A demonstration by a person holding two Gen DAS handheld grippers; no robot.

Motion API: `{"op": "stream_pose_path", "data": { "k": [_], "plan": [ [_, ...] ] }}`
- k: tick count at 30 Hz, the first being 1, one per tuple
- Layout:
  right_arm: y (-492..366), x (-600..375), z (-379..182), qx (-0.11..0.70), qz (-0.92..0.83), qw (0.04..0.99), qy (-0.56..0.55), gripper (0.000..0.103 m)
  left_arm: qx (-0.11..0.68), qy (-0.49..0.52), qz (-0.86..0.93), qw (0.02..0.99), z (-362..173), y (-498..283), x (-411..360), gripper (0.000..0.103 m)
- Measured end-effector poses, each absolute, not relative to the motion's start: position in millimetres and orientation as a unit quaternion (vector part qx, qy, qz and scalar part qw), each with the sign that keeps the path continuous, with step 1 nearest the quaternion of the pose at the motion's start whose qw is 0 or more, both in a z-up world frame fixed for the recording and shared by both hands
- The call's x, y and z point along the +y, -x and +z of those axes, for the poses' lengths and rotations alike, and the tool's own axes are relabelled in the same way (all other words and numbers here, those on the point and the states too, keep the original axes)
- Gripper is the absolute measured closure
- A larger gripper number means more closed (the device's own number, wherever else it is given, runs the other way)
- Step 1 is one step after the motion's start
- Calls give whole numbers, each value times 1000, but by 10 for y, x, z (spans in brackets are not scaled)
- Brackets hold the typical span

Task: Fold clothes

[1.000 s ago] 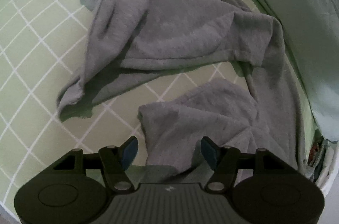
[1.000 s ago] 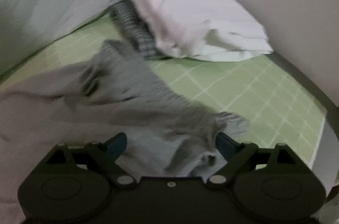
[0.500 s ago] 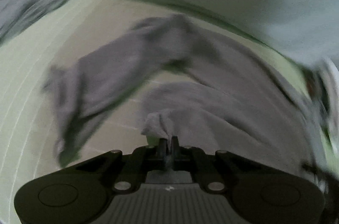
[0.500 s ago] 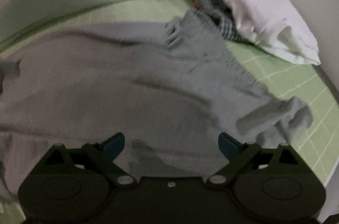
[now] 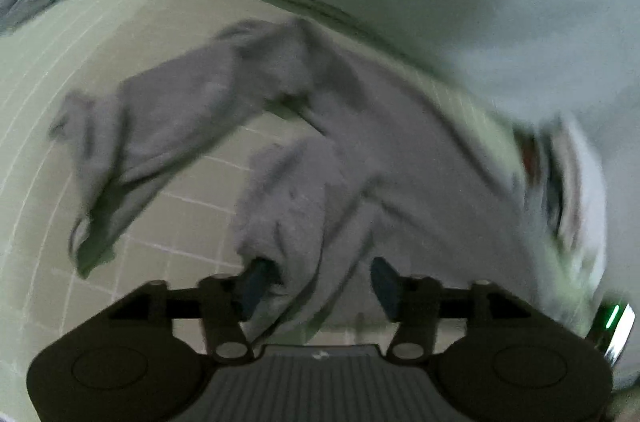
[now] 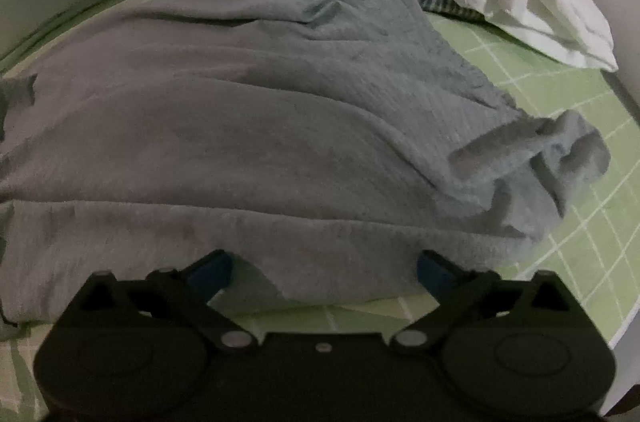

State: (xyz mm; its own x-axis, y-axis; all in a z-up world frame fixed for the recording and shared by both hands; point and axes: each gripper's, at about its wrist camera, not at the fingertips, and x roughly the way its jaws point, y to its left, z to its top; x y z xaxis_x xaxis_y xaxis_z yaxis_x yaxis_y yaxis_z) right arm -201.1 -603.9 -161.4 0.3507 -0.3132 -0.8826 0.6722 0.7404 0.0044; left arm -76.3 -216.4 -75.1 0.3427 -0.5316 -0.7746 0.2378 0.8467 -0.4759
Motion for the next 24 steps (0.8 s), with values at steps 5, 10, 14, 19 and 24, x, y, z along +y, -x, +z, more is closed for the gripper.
{"op": "stream_pose_path", "data": {
  "k": [5, 10, 14, 19, 24],
  "plan": [
    [1968, -6045, -1630, 474, -306, 806, -180, 0, 517, 203, -196, 808, -743, 474, -1995, 42],
    [1924, -6060, -1643, 459, -308, 815, -176, 0, 536, 178, -189, 803, -965, 139, -2184, 41],
    [1889, -6059, -1650, 449, -314, 818, -174, 0, 557, 156, -192, 793, -1172, -130, -2388, 41],
    [1861, -6047, -1654, 435, -323, 823, -172, 0, 571, 112, -209, 786, -1289, -350, -2719, 42],
    [1849, -6036, -1657, 426, -332, 823, -173, 0, 575, 69, -214, 787, -1331, -428, -2888, 99]
  ]
}}
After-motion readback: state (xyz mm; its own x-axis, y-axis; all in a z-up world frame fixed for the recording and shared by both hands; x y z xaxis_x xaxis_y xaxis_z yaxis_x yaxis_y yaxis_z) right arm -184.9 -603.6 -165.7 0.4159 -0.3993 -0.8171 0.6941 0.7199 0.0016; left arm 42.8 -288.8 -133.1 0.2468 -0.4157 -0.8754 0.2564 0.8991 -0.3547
